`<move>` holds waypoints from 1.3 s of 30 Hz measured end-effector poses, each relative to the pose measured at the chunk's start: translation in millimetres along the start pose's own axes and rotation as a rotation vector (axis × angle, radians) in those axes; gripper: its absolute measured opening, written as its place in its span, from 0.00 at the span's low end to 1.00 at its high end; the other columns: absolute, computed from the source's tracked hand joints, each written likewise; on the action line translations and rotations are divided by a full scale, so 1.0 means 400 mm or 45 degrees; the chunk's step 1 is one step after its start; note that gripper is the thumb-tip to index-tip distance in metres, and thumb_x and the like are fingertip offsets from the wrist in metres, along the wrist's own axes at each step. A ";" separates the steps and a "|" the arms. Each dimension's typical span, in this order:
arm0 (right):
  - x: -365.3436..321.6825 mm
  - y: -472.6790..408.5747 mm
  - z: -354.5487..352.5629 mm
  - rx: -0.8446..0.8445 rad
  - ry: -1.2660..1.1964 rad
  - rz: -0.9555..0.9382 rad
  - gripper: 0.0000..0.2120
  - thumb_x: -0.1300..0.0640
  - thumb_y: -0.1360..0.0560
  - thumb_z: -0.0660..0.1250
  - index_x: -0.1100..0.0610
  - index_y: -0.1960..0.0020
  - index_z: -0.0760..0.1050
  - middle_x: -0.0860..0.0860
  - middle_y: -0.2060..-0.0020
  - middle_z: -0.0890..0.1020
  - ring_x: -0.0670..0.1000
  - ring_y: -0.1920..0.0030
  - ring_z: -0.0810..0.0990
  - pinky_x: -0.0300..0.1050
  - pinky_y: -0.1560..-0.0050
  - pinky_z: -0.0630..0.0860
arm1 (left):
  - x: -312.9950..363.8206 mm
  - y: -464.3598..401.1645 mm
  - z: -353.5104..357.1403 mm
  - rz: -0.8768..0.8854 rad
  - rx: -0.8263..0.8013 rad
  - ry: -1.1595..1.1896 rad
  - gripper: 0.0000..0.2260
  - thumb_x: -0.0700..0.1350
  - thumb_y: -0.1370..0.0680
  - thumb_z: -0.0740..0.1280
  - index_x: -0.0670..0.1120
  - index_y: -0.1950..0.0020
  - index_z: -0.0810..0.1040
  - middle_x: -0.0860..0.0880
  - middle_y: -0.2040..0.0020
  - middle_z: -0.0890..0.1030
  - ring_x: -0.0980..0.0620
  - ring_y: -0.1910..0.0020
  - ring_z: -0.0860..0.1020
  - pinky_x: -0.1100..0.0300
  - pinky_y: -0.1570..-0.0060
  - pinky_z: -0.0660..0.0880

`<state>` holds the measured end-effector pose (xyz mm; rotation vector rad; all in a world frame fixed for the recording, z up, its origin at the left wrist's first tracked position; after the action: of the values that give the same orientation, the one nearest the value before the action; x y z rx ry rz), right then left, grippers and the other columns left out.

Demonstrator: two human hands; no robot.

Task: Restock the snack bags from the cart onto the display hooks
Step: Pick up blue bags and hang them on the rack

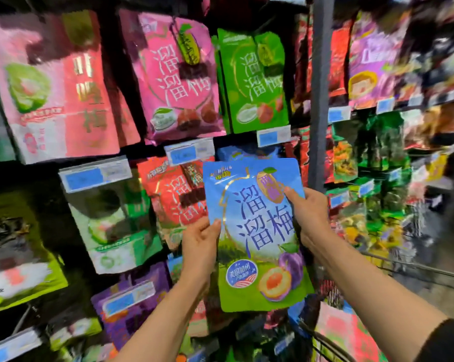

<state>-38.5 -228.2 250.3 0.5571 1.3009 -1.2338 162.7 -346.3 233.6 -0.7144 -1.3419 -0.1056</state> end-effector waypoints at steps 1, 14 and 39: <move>0.012 -0.026 -0.029 0.043 0.032 -0.003 0.06 0.65 0.24 0.67 0.62 0.59 0.79 0.38 0.80 0.76 0.35 0.77 0.69 0.33 0.75 0.68 | -0.005 -0.016 0.028 -0.012 -0.021 -0.008 0.04 0.42 0.24 0.67 0.44 0.58 0.77 0.43 0.61 0.77 0.48 0.58 0.71 0.54 0.58 0.69; 0.110 -0.320 -0.064 0.229 0.200 0.032 0.18 0.53 0.31 0.72 0.63 0.72 0.73 0.52 0.75 0.69 0.49 0.69 0.65 0.46 0.68 0.63 | 0.113 -0.280 0.281 0.861 -0.391 -1.292 0.28 0.36 0.25 0.64 0.41 0.25 0.62 0.42 0.22 0.55 0.44 0.23 0.52 0.55 0.26 0.51; 0.145 -0.362 0.059 0.364 0.865 -0.391 0.32 0.41 0.27 0.69 0.58 0.32 0.64 0.60 0.40 0.77 0.62 0.41 0.75 0.54 0.50 0.70 | 0.036 -0.393 0.312 1.122 -0.554 -1.692 0.43 0.38 0.30 0.69 0.46 0.21 0.49 0.46 0.21 0.44 0.45 0.22 0.51 0.38 0.29 0.55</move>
<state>-169.4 -316.4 248.3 1.0762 1.8336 -1.5692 -12.3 -399.6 317.7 -1.8643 -2.0959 0.9678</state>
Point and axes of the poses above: each hand's wrist, its own y-axis away from the middle knuckle, its own z-axis out of the palm, x = y × z, the point moved 5 cm from there along -y, towards the middle knuckle
